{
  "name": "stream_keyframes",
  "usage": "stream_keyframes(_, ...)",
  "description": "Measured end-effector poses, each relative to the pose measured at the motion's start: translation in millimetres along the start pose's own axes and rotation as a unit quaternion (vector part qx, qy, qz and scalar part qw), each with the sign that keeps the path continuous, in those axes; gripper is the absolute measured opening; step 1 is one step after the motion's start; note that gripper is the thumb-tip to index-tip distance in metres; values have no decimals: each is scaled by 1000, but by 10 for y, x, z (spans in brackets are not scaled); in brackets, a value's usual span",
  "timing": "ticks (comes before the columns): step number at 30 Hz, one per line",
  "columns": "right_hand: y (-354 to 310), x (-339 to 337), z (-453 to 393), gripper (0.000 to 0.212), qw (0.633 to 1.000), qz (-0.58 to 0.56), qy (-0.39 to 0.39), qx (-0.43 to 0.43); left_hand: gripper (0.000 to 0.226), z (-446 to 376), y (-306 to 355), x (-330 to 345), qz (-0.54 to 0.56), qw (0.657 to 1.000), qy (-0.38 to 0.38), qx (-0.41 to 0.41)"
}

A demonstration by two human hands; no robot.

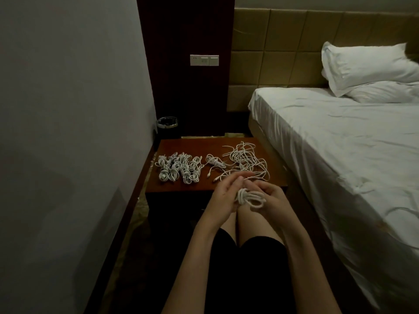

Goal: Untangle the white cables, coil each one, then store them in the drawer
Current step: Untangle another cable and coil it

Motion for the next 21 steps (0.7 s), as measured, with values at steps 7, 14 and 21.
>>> stream_keyframes(7,17,97,12,11,987,43,107,-112,28,-79,-89,-60,151,987,50,-32)
stream_keyframes(14,-91,142,39,11,960,177,74,-203,20,-85,-150,-149,54,989,124,-68)
stream_keyframes(21,-97,72,50,30,966,178,-25,-186,25,-90,-180,-188,45,989,127,-64)
Point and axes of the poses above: each hand's wrist, its own z-axis away from the middle knuckle, its own x-axis out of the palm, y = z × x, the point moved 4 cm from there along -z, towards the middle knuckle, and after that the axes turned 7 degrees about y, right-handed, at the moved point
